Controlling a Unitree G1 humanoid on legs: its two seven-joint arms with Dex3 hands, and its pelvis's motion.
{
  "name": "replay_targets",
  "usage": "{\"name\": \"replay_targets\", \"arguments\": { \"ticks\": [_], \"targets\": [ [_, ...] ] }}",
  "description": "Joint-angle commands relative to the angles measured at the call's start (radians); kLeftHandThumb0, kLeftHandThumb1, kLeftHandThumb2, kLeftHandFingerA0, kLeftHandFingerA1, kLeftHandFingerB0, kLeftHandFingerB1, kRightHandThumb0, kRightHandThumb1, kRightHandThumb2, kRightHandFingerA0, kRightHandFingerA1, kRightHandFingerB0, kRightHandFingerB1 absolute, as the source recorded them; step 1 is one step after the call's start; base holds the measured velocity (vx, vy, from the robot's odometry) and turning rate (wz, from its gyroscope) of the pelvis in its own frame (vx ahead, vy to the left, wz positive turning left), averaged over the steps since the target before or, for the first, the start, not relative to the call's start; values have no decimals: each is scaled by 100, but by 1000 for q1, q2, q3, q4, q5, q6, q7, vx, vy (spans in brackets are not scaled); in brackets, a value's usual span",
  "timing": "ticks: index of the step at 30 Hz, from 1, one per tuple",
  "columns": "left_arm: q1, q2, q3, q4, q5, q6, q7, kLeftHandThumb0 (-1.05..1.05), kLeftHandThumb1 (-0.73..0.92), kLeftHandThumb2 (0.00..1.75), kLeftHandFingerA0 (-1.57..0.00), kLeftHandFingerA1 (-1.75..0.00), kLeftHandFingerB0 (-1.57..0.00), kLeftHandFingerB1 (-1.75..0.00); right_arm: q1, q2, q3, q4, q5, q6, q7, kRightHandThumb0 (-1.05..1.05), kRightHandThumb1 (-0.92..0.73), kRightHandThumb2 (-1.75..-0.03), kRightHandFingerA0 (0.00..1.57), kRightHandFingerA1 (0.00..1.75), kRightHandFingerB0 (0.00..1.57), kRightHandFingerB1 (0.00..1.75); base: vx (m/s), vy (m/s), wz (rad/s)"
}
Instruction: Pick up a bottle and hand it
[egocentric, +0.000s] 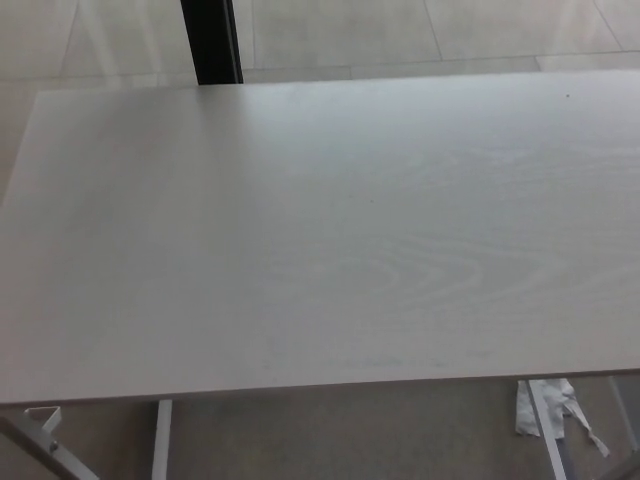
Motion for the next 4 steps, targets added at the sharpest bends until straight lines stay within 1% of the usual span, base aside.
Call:
{"name": "replay_targets", "arguments": {
  "ticks": [1, 2, 3, 4],
  "targets": [
    [3, 36, -11, 6, -24, -15, -14, -89, 41, 72, -71, -67, -28, -53, 0, -7, -4, 8, 6, -25, 2, -64, -65, -63, 115, 157, 38, 47, 0, 0, 0],
    [5, 37, -13, 6, -24, -18, -13, -87, 41, 86, -69, -69, -26, -56, -1, -7, -5, 13, 7, -26, 3, -64, -64, -63, 118, 156, 37, 47, 0, 0, 0],
    [7, 38, -15, 4, -23, -20, -12, -87, 41, 86, -69, -69, -26, -56, -4, -9, -5, 19, 8, -27, 5, -64, -64, -63, 118, 156, 37, 47, 0, 0, 0],
    [9, 38, -16, 5, -26, -26, -18, -90, 54, 57, -67, -66, -26, -53, -3, -10, -7, 21, 11, -28, 8, -64, -64, -63, 118, 156, 38, 47, 0, 0, 0]
  ]
}}
